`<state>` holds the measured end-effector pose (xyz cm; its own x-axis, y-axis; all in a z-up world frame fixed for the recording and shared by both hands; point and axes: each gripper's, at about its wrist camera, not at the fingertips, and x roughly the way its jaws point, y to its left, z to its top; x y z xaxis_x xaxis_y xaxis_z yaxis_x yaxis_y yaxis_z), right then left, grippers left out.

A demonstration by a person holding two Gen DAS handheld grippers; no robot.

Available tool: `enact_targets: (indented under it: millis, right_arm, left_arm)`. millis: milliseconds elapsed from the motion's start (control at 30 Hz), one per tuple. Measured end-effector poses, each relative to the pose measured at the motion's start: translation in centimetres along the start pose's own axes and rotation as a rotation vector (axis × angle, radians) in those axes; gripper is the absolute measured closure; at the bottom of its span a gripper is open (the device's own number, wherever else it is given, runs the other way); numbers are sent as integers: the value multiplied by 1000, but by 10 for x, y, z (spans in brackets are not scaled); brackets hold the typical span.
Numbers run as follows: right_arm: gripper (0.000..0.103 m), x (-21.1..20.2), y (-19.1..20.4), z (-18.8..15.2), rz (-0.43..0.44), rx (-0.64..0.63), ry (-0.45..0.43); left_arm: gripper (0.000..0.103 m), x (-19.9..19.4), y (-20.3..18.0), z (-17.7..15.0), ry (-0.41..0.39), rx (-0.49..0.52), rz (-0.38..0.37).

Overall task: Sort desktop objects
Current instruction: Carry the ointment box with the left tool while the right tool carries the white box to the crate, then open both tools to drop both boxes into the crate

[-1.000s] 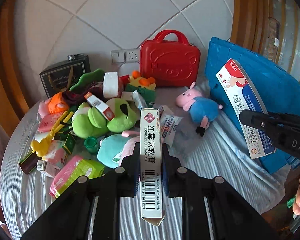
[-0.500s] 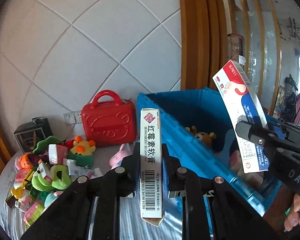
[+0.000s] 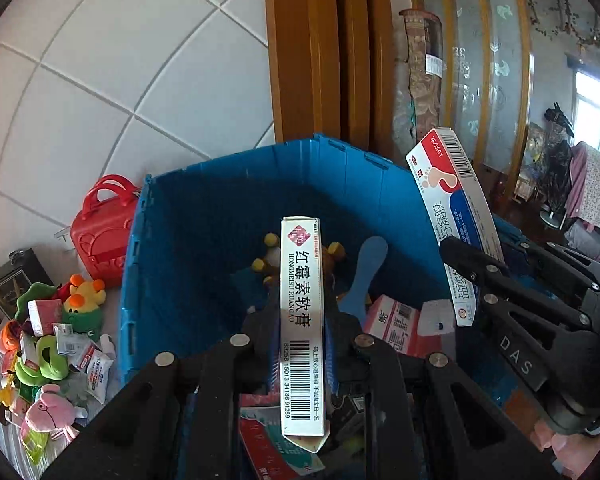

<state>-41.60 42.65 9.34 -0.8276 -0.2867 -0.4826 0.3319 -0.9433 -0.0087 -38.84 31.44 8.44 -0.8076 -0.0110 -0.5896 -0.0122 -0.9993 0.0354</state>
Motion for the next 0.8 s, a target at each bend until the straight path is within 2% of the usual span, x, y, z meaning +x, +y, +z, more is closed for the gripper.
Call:
enact_targets:
  millis: [167,267,467,633,667,700,733,767,800]
  right_arm:
    - [80,34,-29,-15,-36,7,103]
    - [80,45,-33,-24,-58,-22,138]
    - [80,50,-40,-28,-73,-36,148]
    - [77,51,-46,-25,-96,-50,147]
    - [68,50,-47,-24,-99,-52,146]
    - [51,49,-48,-23,-103,-51,143]
    - [39,47,-48,-23,-104,-50,141]
    - [19,45,-48,-23,-106,-49,134]
    - [7,42,-48,-22,-110,-51,124]
  left_arm:
    - [85,21,-20,0,98,22,1]
    - [85,23,-24,2,104,19,20]
    - [85,26,-29,2,126,5,32]
    - [74,24,-29,2,121,-15,36]
    - [71,23,-28,2,118,-19,33]
    - [66,22,-27,2,115,-22,30]
    - [60,20,-26,2,108,-25,30]
    - [57,17,-25,1,98,-29,34]
    - [51,14,-23,2,88,-31,42]
